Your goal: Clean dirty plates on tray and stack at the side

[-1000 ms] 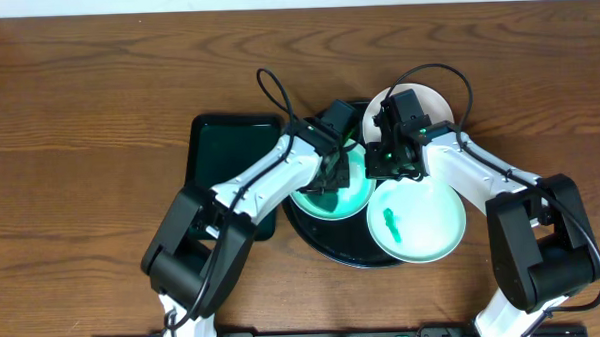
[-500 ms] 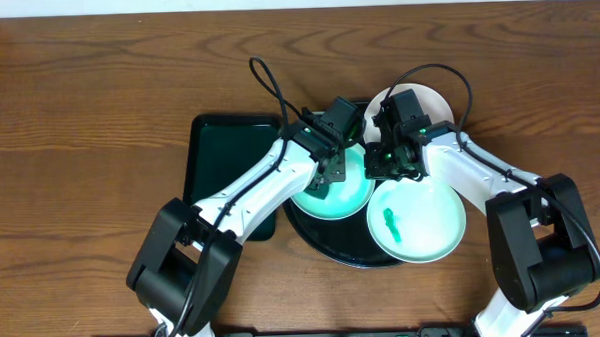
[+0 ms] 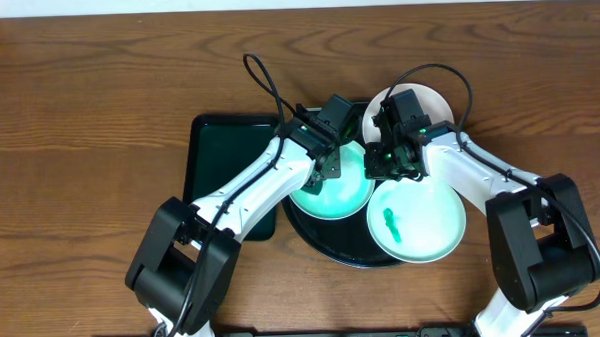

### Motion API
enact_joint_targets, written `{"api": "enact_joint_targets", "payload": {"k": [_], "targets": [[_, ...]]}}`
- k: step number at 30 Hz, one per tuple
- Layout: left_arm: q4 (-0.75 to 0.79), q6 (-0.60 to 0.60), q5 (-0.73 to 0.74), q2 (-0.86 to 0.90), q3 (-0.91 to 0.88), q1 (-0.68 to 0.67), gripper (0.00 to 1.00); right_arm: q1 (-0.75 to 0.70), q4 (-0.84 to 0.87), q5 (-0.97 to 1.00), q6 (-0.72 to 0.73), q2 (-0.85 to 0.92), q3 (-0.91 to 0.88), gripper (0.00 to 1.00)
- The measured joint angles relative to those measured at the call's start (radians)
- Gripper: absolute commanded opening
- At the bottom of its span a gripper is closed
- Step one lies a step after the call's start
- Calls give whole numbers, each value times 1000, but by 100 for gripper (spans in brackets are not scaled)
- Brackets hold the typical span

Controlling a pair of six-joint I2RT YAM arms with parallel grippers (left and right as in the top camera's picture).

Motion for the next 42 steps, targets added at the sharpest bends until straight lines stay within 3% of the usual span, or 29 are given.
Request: {"api": "enact_joint_targets", "payload": {"k": [18,23,34,42], "targets": [[19,0,37,115,1,5,12,0,0,-2,0,0,0,1],[39,25,156,115,1,31,7,0,-1,-2,0,0,0,1],[79,60,449,111,1,20,7,0,-1,0,0,0,0,1],[72,60,327,-2,1,8,7,0,-1,0,0,0,0,1]]}}
